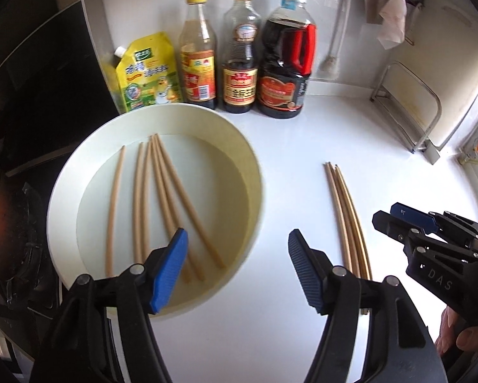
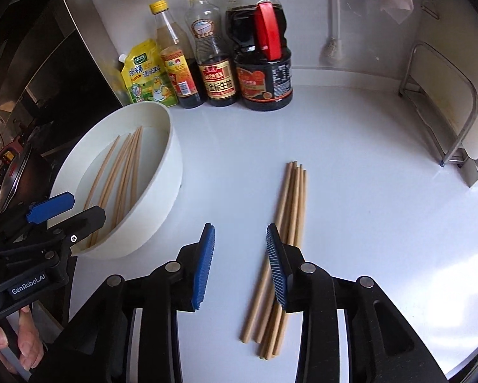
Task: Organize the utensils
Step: 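Move the open right tool back and position it over the chopstick pile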
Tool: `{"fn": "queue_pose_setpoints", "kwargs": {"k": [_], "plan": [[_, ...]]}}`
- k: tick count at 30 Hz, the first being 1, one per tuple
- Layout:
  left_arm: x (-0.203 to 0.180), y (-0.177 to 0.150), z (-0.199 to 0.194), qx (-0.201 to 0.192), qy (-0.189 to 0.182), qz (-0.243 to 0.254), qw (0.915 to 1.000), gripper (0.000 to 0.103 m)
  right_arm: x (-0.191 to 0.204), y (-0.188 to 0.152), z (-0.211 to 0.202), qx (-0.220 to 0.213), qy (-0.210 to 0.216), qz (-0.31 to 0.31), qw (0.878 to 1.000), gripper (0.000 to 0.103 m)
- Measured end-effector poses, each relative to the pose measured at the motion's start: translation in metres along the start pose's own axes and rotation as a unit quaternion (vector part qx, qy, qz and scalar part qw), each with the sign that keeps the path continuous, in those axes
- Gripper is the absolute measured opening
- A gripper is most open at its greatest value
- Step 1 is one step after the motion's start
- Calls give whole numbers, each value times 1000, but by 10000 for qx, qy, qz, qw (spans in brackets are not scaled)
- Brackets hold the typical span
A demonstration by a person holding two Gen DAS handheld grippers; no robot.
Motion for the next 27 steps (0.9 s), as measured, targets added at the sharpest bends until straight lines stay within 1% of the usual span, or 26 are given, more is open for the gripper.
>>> {"fn": "queue_pose_setpoints", "kwargs": {"k": [2,3,4,6,12,17,24,27], "plan": [[-10,-1,-1,3,-35,59,10000,69,-9,-4,-4,-4,-37,63,10000,33],[-15,-2,-1,8,-53,75,10000,72,-13,-7,-6,-6,-51,96,9999,34],[-20,-2,-2,10,-78,92,9999,73,-18,-9,-8,-8,-67,130,9999,36],[-28,-4,-3,8,-78,155,9998,73,-26,-12,-13,-8,-99,177,9998,37],[-50,-12,-1,61,0,333,9994,78,-46,-22,-21,3,-143,376,9992,39],[-57,-19,0,76,103,425,9990,83,-52,-27,-23,17,-176,385,9991,39],[-64,-27,10,204,179,421,9987,85,-63,-34,-16,117,-165,421,9989,41],[-67,-28,13,182,188,387,9989,85,-68,-38,-11,157,-160,426,9988,42]]}}
Point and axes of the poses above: each gripper's, at about its wrist camera, not at the fingertips, and z roughly the way its jaws point, x to its left, y to its top, the point moved 8 cm from there along z, roughly the way its jaws point, and after that the axes turned 10 degrees about y, right-handed, at the moved point
